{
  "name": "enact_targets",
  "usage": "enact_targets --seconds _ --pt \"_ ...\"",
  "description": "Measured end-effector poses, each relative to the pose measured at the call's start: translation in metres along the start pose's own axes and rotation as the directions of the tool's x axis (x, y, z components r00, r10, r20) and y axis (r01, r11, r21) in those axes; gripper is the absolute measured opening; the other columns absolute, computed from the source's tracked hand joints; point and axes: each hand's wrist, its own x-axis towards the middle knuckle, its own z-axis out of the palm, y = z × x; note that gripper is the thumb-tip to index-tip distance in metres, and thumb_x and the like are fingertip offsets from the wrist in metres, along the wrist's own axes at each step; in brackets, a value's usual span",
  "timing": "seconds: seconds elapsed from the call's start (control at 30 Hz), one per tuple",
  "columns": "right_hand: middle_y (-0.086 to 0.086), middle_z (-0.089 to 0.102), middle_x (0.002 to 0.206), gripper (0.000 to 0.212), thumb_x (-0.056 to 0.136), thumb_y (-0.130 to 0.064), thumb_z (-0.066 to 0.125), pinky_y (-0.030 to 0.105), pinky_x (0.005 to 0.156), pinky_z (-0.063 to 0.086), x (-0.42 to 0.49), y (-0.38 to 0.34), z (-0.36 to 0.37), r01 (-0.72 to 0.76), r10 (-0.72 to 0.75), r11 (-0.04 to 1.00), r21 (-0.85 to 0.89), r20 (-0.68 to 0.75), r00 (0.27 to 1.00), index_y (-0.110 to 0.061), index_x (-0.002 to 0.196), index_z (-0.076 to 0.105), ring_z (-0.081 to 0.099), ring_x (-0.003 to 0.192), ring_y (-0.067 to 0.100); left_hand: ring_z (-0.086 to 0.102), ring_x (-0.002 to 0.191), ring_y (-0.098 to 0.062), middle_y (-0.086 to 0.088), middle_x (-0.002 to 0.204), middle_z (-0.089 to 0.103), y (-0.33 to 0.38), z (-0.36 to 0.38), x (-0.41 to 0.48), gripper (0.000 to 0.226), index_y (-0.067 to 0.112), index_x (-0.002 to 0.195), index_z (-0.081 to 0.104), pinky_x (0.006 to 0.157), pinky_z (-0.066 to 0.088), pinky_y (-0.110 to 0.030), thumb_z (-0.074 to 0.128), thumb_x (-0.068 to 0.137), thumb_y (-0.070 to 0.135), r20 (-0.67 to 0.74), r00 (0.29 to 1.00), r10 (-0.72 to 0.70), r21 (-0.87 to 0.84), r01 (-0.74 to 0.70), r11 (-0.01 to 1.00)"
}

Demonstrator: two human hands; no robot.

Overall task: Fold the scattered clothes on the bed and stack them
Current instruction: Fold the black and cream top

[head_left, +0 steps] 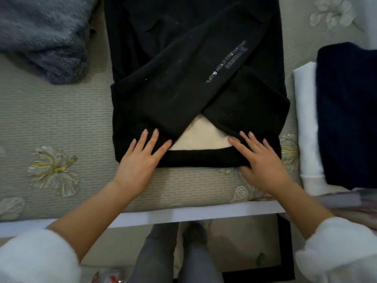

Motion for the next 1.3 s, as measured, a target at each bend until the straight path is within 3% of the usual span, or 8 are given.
enact_targets --seconds 0.17,0.23,0.3,0.5,0.73,0.9,1.03,1.3 --pt "0.005 0.032 0.155 0.064 0.093 -0.014 0.048 0.037 0.114 0.029 0.003 -0.011 -0.039 -0.151 0.114 0.963 0.224 0.172 0.978 -0.047 0.145 0.029 0.03 0.143 0.02 0.025 0.143 -0.026 -0.003 0.157 0.024 0.005 -0.05 0.013 0.058 0.037 0.147 0.029 0.109 0.033 -0.039 0.045 0.096 0.015 0.212 0.974 -0.084 -0.132 0.114 0.985" --pt "0.011 0.051 0.141 0.06 0.093 -0.015 0.046 0.026 0.087 0.047 -0.001 -0.012 -0.056 -0.186 0.119 0.953 0.238 0.269 0.956 -0.049 0.141 0.034 0.06 0.112 0.019 0.036 0.138 -0.023 0.0 0.153 0.033 0.007 -0.071 0.01 0.054 0.039 0.143 0.036 0.105 0.039 -0.037 0.043 0.095 0.015 0.299 0.952 -0.068 -0.178 0.126 0.976" --pt "0.008 0.065 0.116 0.058 0.092 -0.014 0.045 0.016 0.061 0.042 -0.014 -0.016 -0.072 -0.202 0.107 0.951 0.234 0.363 0.926 -0.047 0.139 0.04 0.062 0.077 0.011 0.044 0.131 -0.02 0.004 0.145 0.045 0.012 -0.089 -0.001 0.052 0.04 0.139 0.043 0.103 0.041 -0.034 0.045 0.093 0.016 0.384 0.923 -0.031 -0.222 0.124 0.967" --pt "-0.008 0.05 0.129 0.055 0.088 -0.012 0.051 0.027 0.102 0.035 -0.086 -0.026 -0.099 -0.254 0.046 0.939 0.23 0.649 0.759 -0.045 0.131 0.052 0.046 0.12 0.016 0.049 0.117 -0.017 0.011 0.122 0.053 0.058 -0.128 -0.064 0.053 0.041 0.128 0.057 0.103 0.04 -0.031 0.051 0.085 0.011 0.704 0.705 0.08 -0.343 0.239 0.908" --pt "-0.006 0.069 0.101 0.027 0.075 -0.021 0.067 0.028 0.088 0.051 -0.118 -0.024 -0.141 -0.359 -0.008 0.904 0.233 0.847 0.531 -0.032 0.099 0.073 0.064 0.097 0.015 0.062 0.089 -0.02 0.0 0.092 0.063 0.062 -0.162 -0.096 0.027 0.032 0.085 0.066 0.075 0.052 -0.027 0.066 0.067 0.013 0.876 0.428 0.22 -0.428 0.483 0.763" --pt "-0.004 0.065 0.093 0.024 0.077 -0.03 0.072 0.024 0.073 0.049 -0.072 -0.019 -0.18 -0.227 0.081 0.964 0.136 0.665 0.743 -0.019 0.099 0.068 0.061 0.085 0.012 0.056 0.072 -0.009 0.004 0.083 0.06 0.022 -0.194 -0.066 0.025 0.023 0.09 0.061 0.058 0.042 -0.015 0.07 0.067 0.02 0.756 0.65 0.073 -0.464 0.454 0.761" --pt "-0.006 0.06 0.093 0.03 0.077 -0.026 0.075 0.018 0.066 0.045 -0.018 -0.009 -0.211 -0.212 0.108 0.962 0.173 0.471 0.875 -0.022 0.103 0.062 0.059 0.083 0.01 0.056 0.059 -0.004 0.002 0.08 0.065 -0.023 -0.208 -0.026 0.028 0.023 0.09 0.068 0.057 0.042 -0.014 0.072 0.062 0.02 0.591 0.805 -0.049 -0.607 0.484 0.63" --pt "0.001 0.062 0.097 0.03 0.075 -0.012 0.076 0.029 0.075 0.049 0.084 0.011 -0.208 -0.274 0.25 0.905 0.326 0.113 0.962 -0.017 0.103 0.064 0.058 0.084 0.015 0.061 0.064 -0.021 -0.019 0.088 0.069 -0.088 -0.184 0.053 0.046 0.025 0.109 0.058 0.055 0.051 -0.022 0.079 0.071 0.008 0.289 0.873 -0.393 -0.818 0.439 0.372"
